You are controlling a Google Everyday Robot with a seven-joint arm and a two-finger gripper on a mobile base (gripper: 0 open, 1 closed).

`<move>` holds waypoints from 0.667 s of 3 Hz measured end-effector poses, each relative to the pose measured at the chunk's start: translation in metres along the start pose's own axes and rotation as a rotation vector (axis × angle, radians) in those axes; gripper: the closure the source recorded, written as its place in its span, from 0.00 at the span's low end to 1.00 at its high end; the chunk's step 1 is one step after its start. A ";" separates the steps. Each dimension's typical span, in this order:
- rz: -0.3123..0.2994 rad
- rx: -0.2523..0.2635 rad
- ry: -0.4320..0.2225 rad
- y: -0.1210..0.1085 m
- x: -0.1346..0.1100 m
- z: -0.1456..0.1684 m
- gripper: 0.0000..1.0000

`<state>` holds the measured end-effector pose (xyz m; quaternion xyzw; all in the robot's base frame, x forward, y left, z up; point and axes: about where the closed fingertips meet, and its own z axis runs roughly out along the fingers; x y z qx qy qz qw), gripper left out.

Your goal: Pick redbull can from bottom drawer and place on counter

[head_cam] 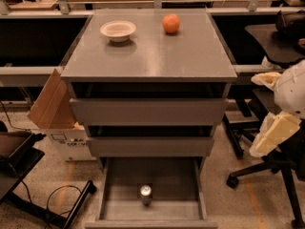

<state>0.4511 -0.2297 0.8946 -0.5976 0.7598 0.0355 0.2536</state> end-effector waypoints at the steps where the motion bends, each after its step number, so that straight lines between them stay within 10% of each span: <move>1: 0.001 0.022 -0.170 0.001 0.020 0.023 0.00; 2: 0.016 0.040 -0.345 0.006 0.045 0.052 0.00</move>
Offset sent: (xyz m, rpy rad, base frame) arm 0.0031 -0.0449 -0.1144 0.4900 -0.2772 0.1827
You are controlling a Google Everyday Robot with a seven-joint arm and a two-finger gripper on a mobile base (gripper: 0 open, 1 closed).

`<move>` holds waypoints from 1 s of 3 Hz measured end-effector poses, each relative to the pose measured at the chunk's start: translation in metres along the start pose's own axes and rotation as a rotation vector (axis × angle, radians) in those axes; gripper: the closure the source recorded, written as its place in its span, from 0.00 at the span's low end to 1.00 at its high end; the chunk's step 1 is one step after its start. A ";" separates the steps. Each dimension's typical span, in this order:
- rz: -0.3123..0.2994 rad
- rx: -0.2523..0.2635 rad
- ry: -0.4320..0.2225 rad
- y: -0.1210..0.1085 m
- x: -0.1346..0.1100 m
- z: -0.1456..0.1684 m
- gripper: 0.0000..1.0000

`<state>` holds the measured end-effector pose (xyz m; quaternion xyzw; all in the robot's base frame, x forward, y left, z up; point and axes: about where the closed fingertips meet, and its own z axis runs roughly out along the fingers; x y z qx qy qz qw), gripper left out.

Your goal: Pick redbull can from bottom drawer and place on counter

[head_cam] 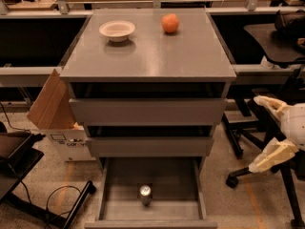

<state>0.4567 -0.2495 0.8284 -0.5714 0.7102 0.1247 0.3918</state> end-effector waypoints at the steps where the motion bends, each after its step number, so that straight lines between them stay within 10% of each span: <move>1: -0.036 -0.026 -0.115 0.011 0.030 0.027 0.00; 3: -0.038 -0.027 -0.109 0.011 0.026 0.027 0.00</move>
Offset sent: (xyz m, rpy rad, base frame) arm -0.0006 -0.0003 -0.0337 0.0795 -0.0335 0.0576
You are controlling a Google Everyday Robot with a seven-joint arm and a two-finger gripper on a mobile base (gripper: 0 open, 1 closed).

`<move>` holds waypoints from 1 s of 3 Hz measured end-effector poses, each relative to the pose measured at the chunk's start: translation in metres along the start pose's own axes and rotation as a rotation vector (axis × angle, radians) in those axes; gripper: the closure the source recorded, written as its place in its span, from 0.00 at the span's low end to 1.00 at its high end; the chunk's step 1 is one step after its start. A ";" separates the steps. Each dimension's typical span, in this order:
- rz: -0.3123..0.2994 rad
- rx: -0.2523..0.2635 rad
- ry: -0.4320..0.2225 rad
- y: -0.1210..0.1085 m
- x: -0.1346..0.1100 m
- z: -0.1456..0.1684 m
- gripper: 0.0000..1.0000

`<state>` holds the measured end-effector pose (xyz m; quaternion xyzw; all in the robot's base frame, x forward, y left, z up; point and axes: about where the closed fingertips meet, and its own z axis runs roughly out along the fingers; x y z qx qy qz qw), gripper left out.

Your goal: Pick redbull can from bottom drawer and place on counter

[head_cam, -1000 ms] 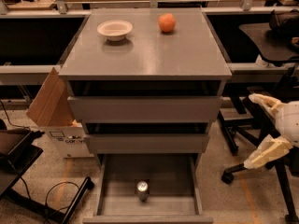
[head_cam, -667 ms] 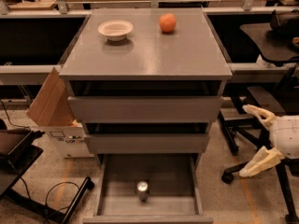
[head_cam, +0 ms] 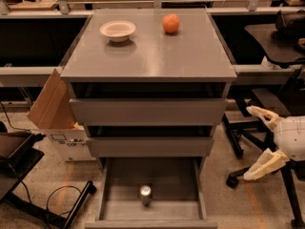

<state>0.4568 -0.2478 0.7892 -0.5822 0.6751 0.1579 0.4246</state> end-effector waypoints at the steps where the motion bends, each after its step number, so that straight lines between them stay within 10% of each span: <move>1: 0.034 -0.023 -0.008 0.013 0.024 0.047 0.00; 3: 0.217 -0.115 -0.041 0.092 0.120 0.234 0.00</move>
Offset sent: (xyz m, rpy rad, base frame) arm 0.0265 0.1355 -0.3296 0.1339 0.2286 -0.0589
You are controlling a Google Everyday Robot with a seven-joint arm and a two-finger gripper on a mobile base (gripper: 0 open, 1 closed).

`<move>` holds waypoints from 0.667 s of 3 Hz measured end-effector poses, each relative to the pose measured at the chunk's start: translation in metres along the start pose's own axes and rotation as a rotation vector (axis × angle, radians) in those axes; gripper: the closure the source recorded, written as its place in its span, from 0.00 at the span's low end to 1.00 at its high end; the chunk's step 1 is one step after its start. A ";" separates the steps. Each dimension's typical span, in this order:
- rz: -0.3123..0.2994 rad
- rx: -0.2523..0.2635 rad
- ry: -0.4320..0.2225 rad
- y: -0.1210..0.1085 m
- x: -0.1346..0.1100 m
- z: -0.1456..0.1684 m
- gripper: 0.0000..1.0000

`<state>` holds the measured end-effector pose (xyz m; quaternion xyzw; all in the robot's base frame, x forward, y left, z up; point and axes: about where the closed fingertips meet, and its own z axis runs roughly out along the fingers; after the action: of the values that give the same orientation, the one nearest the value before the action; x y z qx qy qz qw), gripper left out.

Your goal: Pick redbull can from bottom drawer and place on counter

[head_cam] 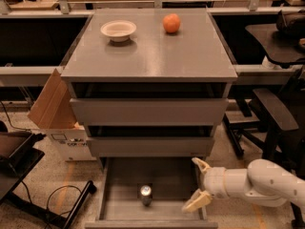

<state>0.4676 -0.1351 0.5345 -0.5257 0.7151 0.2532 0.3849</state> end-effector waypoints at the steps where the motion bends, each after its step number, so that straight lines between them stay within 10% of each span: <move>1: 0.136 0.068 -0.008 -0.006 0.049 0.057 0.00; 2: 0.141 0.074 -0.006 -0.007 0.052 0.059 0.00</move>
Offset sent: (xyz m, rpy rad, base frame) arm 0.0125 0.0135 -0.0599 0.0329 0.0549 -0.1108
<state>0.4829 -0.1209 0.4584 -0.4587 0.7581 0.2545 0.3875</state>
